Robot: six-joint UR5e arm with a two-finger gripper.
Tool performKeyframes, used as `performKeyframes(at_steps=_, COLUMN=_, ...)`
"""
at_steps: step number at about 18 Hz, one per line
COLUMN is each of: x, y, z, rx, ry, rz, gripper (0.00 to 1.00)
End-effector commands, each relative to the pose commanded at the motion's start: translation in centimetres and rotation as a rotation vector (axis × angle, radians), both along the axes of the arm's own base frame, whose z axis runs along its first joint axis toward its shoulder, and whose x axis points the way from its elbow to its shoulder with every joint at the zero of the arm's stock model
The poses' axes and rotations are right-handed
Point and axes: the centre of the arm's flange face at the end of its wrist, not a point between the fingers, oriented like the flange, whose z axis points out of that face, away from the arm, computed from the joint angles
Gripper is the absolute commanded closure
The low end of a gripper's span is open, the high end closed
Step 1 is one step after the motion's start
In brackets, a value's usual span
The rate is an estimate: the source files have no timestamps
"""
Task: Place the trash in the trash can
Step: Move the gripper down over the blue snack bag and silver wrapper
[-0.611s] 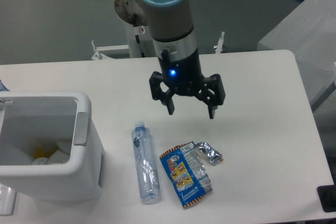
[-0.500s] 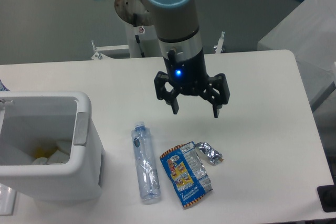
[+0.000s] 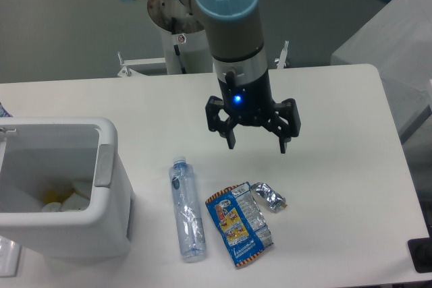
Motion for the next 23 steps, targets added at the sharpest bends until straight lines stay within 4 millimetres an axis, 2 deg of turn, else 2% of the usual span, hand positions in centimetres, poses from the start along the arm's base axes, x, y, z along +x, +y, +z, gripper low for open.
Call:
performKeyframes(at_steps=3, x=-0.2, y=-0.8, z=-2.0, rx=-0.017, ry=-0.025, rz=0.028, gripper=0.0)
performKeyframes(at_steps=4, x=-0.4, y=-0.8, z=-2.2, rx=0.0, ry=-0.03, rz=0.077, gripper=0.0)
performKeyframes(at_steps=7, x=-0.4, y=-0.9, z=-4.5, rx=0.014, ry=-0.076, rz=0.206, gripper=0.0)
performKeyframes(at_steps=10, x=-0.4, y=-0.6, z=-7.4, rx=0.004, ry=-0.097, rz=0.212, gripper=0.0)
performKeyframes(at_steps=15, x=-0.4, y=0.3, z=-13.8, rx=-0.049, ry=-0.19, rz=0.315, gripper=0.0)
performKeyframes(at_steps=18, x=-0.2, y=1.1, z=-16.5, rx=-0.062, ry=-0.228, rz=0.371, gripper=0.0)
performKeyframes(at_steps=21, x=-0.5, y=1.4, z=-18.6, rx=-0.038, ry=-0.228, rz=0.465, gripper=0.0)
performKeyframes(at_steps=23, x=-0.5, y=1.3, z=-19.2, rx=0.013, ry=-0.199, rz=0.499, gripper=0.0)
